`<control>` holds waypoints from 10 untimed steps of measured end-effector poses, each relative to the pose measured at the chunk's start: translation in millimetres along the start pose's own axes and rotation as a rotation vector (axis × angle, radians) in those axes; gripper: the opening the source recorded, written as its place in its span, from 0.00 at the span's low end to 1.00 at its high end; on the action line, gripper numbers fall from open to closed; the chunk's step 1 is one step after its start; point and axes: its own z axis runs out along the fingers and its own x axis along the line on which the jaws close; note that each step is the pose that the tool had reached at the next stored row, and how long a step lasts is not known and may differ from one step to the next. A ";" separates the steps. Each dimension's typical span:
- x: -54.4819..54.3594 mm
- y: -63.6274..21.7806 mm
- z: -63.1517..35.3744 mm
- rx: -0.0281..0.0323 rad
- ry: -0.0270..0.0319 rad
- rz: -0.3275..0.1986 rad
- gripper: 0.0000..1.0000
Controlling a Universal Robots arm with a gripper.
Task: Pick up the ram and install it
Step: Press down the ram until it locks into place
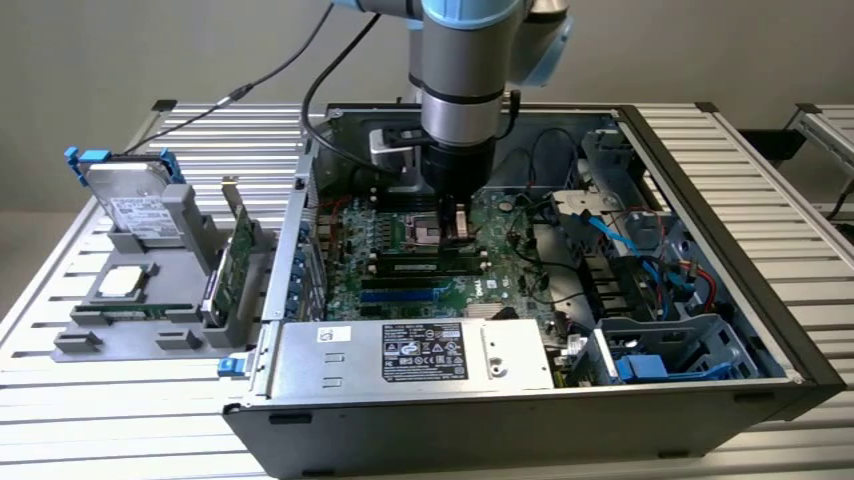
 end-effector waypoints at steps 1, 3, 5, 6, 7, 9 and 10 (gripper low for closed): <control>0.0 1.3 -0.7 0.0000 0.0001 0.000 0.10; -0.1 4.1 -1.5 0.0000 0.0000 0.000 0.10; -0.2 6.9 -2.1 0.0001 -0.0001 0.000 0.10; -0.3 8.4 -2.2 0.0001 -0.0001 0.000 0.10; -0.4 9.8 -2.4 0.0000 0.0001 0.000 0.10; -0.5 12.7 -2.5 -0.0001 0.0002 0.000 0.10; -0.5 14.4 -2.5 0.0000 0.0001 0.000 0.10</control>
